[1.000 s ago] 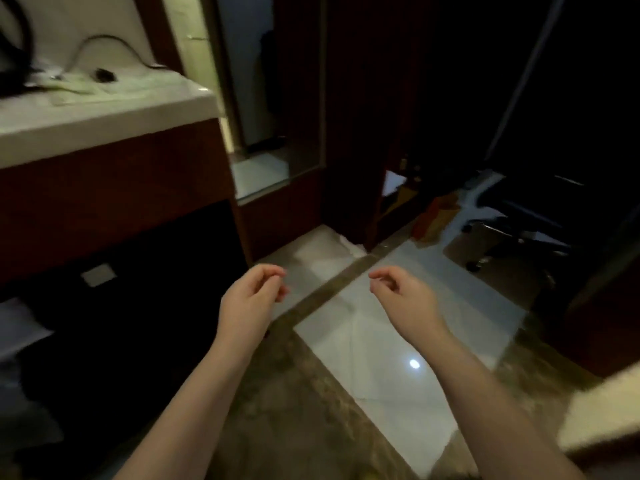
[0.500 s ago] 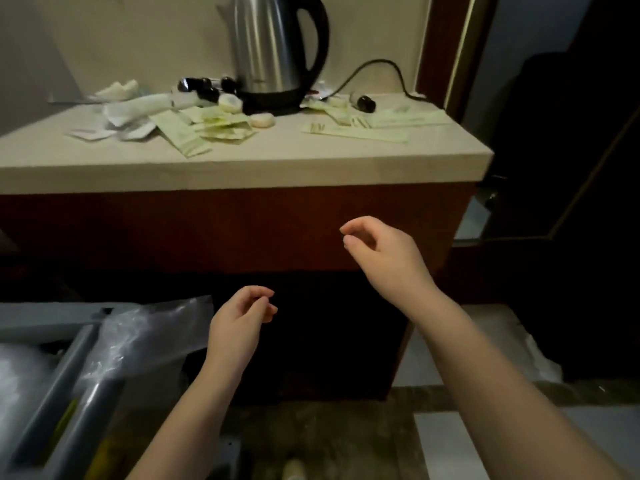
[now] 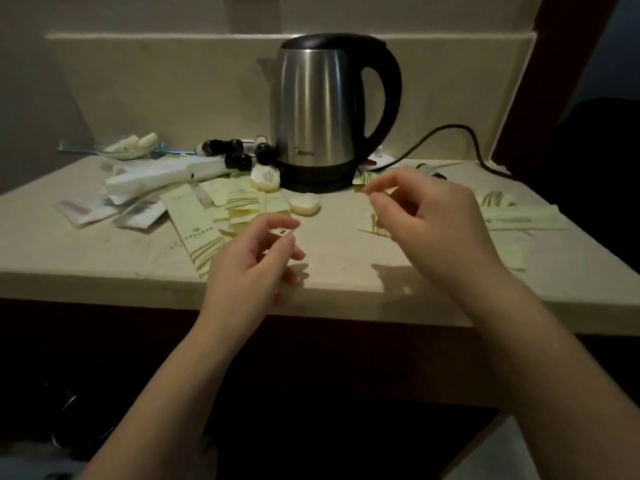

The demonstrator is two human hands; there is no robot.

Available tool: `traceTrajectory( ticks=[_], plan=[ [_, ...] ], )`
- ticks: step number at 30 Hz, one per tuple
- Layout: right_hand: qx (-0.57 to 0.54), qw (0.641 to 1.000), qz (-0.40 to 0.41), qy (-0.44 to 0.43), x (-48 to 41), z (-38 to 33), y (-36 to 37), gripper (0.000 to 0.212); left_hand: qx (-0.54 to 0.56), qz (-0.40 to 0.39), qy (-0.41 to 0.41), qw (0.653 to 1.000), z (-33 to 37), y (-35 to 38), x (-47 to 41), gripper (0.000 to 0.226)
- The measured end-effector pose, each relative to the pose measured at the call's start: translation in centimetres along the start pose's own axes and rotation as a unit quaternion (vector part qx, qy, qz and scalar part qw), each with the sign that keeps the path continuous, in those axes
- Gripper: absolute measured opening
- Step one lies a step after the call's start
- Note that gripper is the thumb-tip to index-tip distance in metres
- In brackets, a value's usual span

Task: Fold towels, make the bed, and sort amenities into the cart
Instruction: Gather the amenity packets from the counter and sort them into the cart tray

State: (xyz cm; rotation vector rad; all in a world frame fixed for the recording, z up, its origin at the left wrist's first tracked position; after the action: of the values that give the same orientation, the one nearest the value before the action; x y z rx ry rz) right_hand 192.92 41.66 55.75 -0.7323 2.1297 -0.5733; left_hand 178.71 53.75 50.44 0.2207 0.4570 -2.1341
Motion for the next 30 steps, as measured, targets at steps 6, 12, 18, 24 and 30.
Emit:
traceTrajectory(
  ticks=[6,12,18,24,30],
  plan=[
    [0.263,0.937,-0.222,0.059,-4.2,4.5,2.0,0.078,-0.174,0.013,0.057,0.983,1.5,0.5,-3.1,0.016],
    [0.321,0.877,-0.330,0.135,-3.5,11.3,-2.6,0.121,-0.313,-0.246,0.123,0.909,2.8,9.9,-5.6,0.066],
    [0.282,0.883,-0.326,0.184,-2.6,15.7,-3.9,0.114,-0.417,-0.417,0.180,0.788,2.5,16.3,-7.6,0.098],
    [0.267,0.917,-0.278,0.101,-1.9,14.1,-3.5,0.077,-0.442,-0.434,0.176,0.766,1.4,18.5,-8.5,0.098],
    [0.250,0.946,-0.200,0.056,-1.7,12.5,-3.6,0.048,-0.435,-0.415,0.218,0.769,2.3,18.6,-7.7,0.088]
  ],
)
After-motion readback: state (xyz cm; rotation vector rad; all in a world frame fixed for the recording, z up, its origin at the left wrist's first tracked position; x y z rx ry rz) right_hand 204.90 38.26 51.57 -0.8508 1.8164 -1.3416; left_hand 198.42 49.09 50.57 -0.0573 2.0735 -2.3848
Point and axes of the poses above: each hand's wrist, its own x-axis away from the middle knuckle, its own y-axis out of the palm, z = x × y, the point moved 7 cm from there along -x, towards the middle knuckle
